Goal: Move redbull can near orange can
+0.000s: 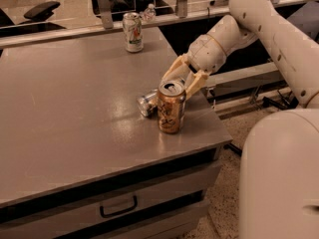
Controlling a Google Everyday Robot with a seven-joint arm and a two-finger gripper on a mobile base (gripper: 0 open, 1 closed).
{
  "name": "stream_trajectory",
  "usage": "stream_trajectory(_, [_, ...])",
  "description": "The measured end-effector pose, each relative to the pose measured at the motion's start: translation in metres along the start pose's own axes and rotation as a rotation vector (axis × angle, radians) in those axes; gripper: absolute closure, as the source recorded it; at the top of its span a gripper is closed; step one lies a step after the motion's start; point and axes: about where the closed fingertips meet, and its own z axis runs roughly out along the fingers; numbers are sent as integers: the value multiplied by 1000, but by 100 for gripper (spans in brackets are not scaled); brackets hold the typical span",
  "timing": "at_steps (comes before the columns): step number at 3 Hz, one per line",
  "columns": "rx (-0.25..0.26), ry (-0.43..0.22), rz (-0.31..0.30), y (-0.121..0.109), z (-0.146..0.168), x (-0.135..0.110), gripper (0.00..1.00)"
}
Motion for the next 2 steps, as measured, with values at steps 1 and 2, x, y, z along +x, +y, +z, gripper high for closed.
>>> stream_trajectory(1, [-1,14,2,3,-2,3,0])
stream_trajectory(2, [-2,20,4,5,-3,4,0])
